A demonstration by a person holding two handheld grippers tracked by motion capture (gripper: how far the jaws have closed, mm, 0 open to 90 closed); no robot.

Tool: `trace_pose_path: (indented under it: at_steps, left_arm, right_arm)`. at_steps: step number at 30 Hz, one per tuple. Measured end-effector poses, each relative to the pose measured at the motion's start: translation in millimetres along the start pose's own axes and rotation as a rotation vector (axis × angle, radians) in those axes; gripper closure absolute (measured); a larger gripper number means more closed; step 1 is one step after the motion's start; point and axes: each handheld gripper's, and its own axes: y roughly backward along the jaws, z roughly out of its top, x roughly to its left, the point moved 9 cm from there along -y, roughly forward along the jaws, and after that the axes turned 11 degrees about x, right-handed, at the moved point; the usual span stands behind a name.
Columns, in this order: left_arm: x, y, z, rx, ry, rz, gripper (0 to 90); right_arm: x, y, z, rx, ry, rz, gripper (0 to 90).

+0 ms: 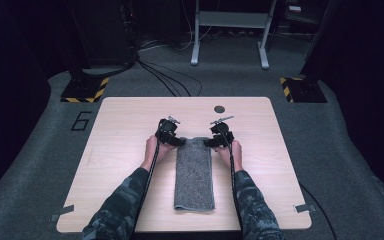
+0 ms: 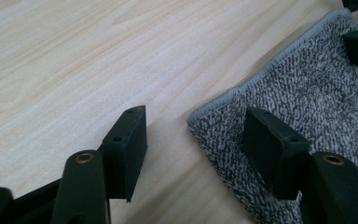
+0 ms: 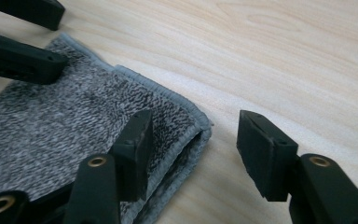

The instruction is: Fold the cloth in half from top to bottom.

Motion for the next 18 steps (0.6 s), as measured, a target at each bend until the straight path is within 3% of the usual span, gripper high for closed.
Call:
trace_pose_path:
  at_steps: [3,8,18]
  left_arm:
    - [-2.4,-0.1,0.2,-0.003,-0.007,0.010,44.0]
    - [-5.8,0.6,-1.0,-0.010,-0.037,0.012,54.5]
    - [-14.5,0.7,-0.7,-0.024,-0.051,-0.022,75.9]
  right_arm:
    - [0.1,-4.2,-1.0,0.004,-0.003,0.002,49.8]
    - [4.0,-5.1,-0.6,0.016,0.040,-0.050,61.9]
    - [11.3,-5.0,-2.1,0.019,0.065,-0.019,78.4]
